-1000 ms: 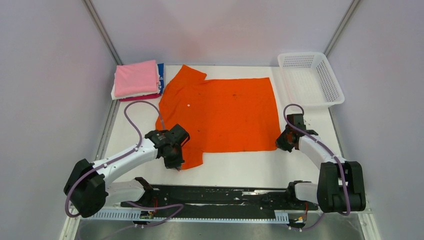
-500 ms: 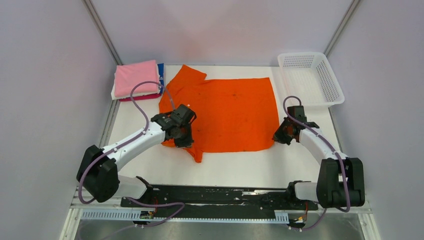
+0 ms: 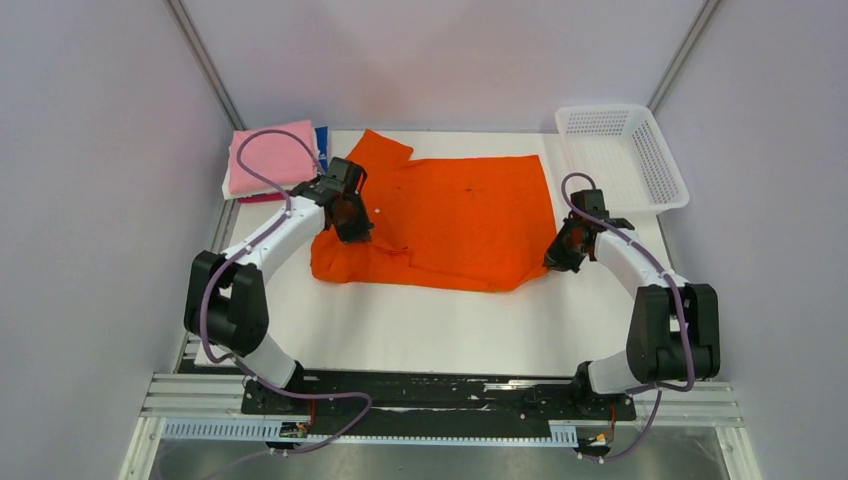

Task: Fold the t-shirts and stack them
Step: Fold the flattened tshirt in 1/3 of the way

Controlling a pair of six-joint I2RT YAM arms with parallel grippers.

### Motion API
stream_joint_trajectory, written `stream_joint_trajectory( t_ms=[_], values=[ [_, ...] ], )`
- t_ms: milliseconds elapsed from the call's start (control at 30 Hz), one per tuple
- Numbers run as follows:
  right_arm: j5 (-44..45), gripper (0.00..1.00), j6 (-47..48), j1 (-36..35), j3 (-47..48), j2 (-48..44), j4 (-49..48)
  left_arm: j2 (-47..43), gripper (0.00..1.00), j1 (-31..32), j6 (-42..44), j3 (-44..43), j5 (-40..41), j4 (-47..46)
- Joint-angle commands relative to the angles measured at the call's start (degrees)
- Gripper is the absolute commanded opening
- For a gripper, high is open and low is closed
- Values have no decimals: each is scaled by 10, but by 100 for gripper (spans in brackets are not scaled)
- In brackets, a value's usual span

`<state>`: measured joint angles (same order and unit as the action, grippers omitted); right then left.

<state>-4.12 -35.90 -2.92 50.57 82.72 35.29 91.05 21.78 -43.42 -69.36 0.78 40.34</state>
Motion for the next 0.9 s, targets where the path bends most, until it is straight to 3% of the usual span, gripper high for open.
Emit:
stream_joint_trajectory(
  t_ms=[0,467,867],
  values=[
    [19,3,23,0,52,14,24,14,2,-28,22,-48,-23,-9],
    [41,5,38,2,144,54,40,32,4,-88,53,-118,-28,-23],
    [84,10,31,5,221,145,8,187,11,-109,90,-236,-26,-34]
  ],
)
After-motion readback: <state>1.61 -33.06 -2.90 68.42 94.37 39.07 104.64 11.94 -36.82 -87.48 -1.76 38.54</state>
